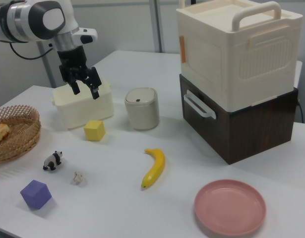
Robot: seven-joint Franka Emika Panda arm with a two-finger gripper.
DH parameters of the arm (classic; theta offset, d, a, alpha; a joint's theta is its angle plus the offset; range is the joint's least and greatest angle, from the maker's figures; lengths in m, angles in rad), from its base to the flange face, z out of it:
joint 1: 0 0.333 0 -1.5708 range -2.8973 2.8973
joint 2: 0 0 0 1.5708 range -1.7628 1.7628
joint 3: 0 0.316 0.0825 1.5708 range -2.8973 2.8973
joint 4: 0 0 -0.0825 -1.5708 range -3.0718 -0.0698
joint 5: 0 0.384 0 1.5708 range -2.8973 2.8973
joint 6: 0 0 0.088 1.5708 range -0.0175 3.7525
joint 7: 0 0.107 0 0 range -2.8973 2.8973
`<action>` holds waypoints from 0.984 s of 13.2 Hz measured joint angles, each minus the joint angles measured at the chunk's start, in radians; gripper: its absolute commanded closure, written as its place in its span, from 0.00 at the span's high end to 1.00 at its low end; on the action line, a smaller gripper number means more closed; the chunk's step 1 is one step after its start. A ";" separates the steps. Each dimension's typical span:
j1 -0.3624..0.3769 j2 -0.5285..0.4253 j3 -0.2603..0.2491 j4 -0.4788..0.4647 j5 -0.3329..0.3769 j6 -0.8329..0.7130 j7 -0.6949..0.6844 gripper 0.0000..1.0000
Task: Open the trash can
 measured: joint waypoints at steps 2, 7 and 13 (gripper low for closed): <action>-0.006 0.000 -0.001 0.001 0.000 0.000 0.000 1.00; -0.032 -0.003 -0.001 0.003 0.000 0.000 0.000 1.00; -0.032 -0.003 -0.001 0.003 0.000 0.000 0.000 1.00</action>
